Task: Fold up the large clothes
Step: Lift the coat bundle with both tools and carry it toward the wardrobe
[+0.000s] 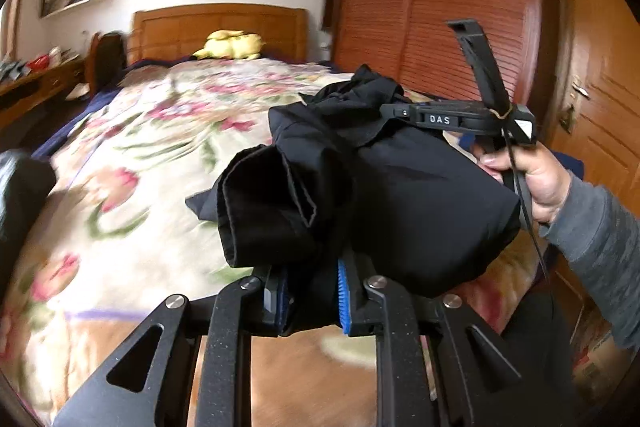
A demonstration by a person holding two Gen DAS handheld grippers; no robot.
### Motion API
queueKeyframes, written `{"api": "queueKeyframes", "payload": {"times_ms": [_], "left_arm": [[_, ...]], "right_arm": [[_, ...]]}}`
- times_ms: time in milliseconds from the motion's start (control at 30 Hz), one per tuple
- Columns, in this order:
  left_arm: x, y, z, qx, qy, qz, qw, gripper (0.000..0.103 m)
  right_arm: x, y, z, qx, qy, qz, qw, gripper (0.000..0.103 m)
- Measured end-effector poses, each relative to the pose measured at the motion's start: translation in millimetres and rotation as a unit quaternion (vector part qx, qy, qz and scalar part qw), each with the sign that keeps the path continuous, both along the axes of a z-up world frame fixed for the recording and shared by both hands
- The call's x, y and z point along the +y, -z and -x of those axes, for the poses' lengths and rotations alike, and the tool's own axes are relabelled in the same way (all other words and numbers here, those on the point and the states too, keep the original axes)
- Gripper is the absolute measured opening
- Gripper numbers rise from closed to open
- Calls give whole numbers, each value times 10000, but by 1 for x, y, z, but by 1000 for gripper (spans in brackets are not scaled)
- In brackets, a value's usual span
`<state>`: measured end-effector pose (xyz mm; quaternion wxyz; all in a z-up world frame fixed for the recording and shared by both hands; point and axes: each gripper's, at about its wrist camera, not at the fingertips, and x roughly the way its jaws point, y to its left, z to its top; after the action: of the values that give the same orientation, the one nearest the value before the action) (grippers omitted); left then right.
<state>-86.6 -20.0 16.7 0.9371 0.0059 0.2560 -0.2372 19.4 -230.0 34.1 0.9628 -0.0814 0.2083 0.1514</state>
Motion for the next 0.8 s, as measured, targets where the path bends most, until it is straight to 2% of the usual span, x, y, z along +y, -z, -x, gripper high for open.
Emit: {"api": "queueKeyframes", "payload": {"times_ms": [267, 467, 633, 800], "left_arm": [[-85, -22, -18, -251, 702, -3, 9972, 20], [-158, -50, -25, -498, 1239, 141, 9909, 19], [-205, -65, -43, -521, 1609, 286, 9852, 19], [-254, -69, -62, -545, 1939, 268, 9791, 19]], "right_arm": [[-85, -29, 28, -134, 587, 291, 9978, 15], [-148, -63, 46, -243, 1030, 608, 9925, 15], [-187, -90, 59, -346, 1364, 891, 9860, 14], [-216, -106, 71, -343, 1764, 997, 9786, 14]]}}
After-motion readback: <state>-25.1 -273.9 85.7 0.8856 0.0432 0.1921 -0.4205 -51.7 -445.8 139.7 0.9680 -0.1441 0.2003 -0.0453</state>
